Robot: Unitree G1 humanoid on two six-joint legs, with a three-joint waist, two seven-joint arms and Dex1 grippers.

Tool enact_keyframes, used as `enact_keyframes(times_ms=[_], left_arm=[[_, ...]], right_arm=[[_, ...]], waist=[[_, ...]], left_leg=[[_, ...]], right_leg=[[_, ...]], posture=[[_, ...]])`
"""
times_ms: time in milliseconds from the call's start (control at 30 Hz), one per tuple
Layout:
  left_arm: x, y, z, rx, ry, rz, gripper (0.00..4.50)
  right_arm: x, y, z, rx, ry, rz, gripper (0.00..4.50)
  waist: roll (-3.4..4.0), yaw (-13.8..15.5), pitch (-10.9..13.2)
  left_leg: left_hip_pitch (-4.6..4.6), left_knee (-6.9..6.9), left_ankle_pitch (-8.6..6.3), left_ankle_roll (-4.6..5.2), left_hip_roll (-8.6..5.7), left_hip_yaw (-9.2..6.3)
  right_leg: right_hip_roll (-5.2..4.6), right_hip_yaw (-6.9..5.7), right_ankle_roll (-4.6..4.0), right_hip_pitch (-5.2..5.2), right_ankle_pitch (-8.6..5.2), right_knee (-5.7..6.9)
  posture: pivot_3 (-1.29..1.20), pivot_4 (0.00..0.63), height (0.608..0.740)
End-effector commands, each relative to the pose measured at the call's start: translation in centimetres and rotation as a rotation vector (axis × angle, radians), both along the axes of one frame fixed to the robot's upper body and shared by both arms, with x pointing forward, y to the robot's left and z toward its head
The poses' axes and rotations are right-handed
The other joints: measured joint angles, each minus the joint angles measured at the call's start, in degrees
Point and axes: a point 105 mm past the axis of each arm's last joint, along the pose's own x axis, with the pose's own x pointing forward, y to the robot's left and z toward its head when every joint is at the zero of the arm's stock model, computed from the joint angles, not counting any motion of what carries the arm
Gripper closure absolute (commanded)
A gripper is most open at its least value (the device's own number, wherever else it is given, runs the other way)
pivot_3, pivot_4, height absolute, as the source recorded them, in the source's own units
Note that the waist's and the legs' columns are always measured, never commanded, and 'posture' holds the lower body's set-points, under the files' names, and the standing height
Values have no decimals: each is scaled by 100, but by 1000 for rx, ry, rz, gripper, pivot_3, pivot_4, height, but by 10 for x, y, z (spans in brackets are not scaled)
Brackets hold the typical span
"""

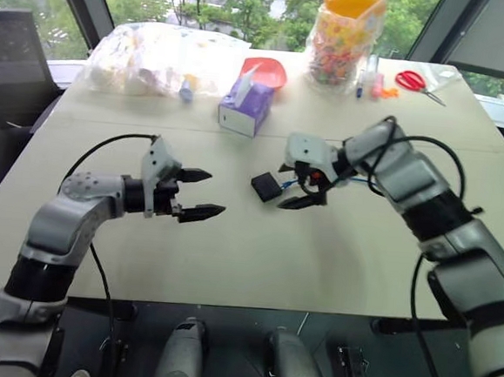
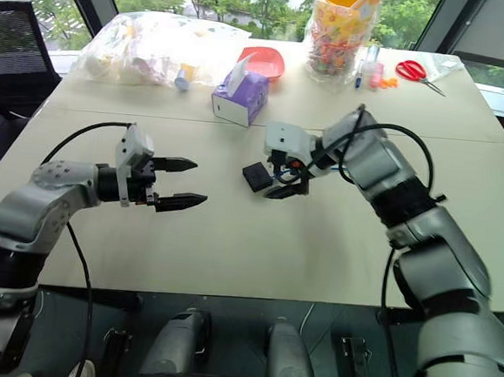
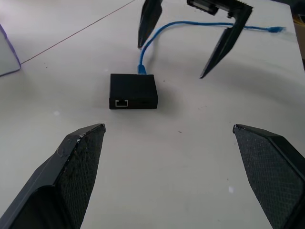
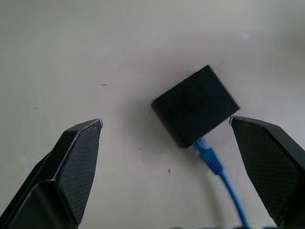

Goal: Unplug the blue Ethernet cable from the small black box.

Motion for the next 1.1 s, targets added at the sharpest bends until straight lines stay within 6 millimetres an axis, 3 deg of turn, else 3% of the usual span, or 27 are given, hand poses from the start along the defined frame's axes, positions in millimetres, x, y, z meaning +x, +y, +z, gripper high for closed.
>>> enact_keyframes(times_ms=[33,233,500,633,833,1033,1100], left_arm=[[-5,0,16,-12,-58,19,9],[-9,-3,16,-23,-64,48,9],[-10,1,18,-20,-85,100,9],[-13,-1,16,-20,-88,98,0],[-10,6,22,-29,-96,132,0],[-3,2,29,-79,-77,137,0],[3,2,35,-130,-64,156,0]], right_arm=[[14,1,2,-55,-42,24,0],[29,0,-19,-181,-30,23,0],[38,1,-32,-298,-66,11,0],[35,3,-40,-314,-42,22,1324],[28,7,-47,-315,5,52,4341],[39,13,-34,-239,-162,69,4431],[45,19,-22,-154,-339,92,4431]], waist=[[0,3,1],[2,1,1],[2,-22,1],[0,-26,-1],[0,-67,-1],[-1,-142,-1],[-1,-149,-1]], left_leg=[[1,1,0,0,0,0],[2,2,0,0,0,0],[20,1,2,-3,0,-2],[43,2,2,-5,0,-2],[94,0,5,-10,1,-2],[98,-8,4,-11,0,-4],[97,-8,4,-11,0,-4]], right_leg=[[0,0,0,1,0,0],[-1,-1,0,3,0,2],[1,-2,-1,17,1,10],[-1,-1,-3,42,0,9],[-1,0,-27,87,-7,8],[-2,-1,-8,94,2,6],[-2,0,-7,93,3,5]], posture=[[0,150,735],[0,150,735],[0,150,735],[0,150,735],[0,150,735],[0,150,735],[0,150,735]])
